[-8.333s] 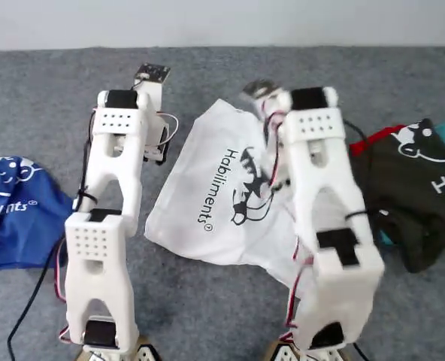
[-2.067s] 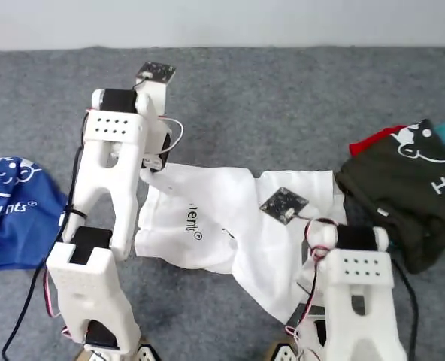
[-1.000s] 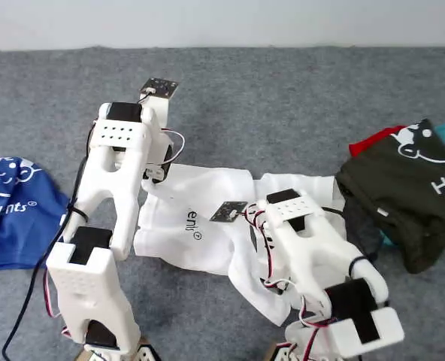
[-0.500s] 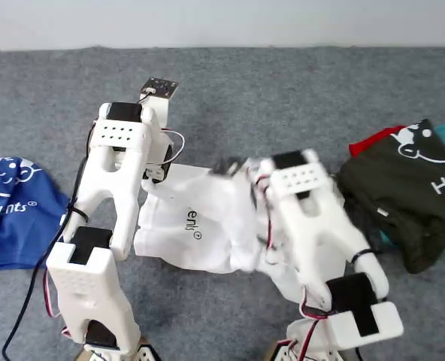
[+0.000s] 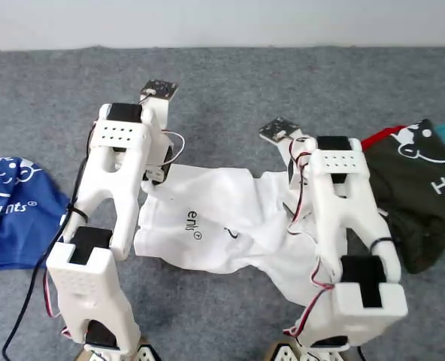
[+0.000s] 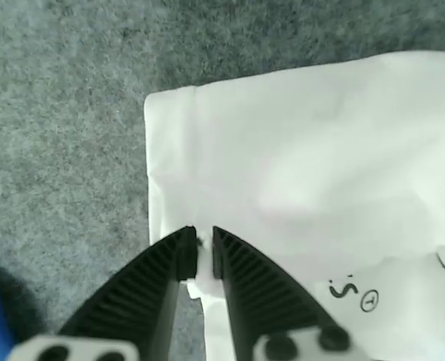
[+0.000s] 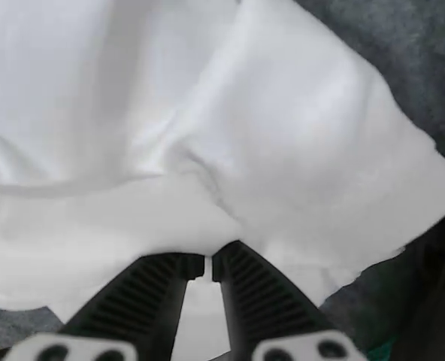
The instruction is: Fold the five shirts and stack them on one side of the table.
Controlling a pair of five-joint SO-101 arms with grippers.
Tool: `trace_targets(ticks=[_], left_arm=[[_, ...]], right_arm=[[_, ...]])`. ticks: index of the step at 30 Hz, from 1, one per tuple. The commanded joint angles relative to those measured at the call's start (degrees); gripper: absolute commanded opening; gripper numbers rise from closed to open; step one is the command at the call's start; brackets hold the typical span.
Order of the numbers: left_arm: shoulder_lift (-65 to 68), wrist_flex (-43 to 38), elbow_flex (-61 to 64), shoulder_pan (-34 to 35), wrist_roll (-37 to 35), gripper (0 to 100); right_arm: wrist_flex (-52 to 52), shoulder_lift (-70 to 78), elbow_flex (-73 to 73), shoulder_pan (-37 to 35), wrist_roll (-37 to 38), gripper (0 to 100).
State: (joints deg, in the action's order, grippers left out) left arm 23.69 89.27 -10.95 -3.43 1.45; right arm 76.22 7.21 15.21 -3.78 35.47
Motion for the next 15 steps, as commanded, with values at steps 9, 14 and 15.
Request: trace_targets(ticks=[9,14,15], left_arm=[[-2.46,-0.62,2.07,0.09,0.62,1],[-2.46,-0.62,2.07,0.09,0.62,1],[-2.46,-0.62,2.07,0.09,0.62,1]], right_arm=[[7.08,-10.86,-1.67,-3.65,-1.32,15.3],[16.66,-16.84,-5.45,-3.65,-0.97,15.4],[18.59,-17.54,-5.36,-3.82,-0.97,15.4]])
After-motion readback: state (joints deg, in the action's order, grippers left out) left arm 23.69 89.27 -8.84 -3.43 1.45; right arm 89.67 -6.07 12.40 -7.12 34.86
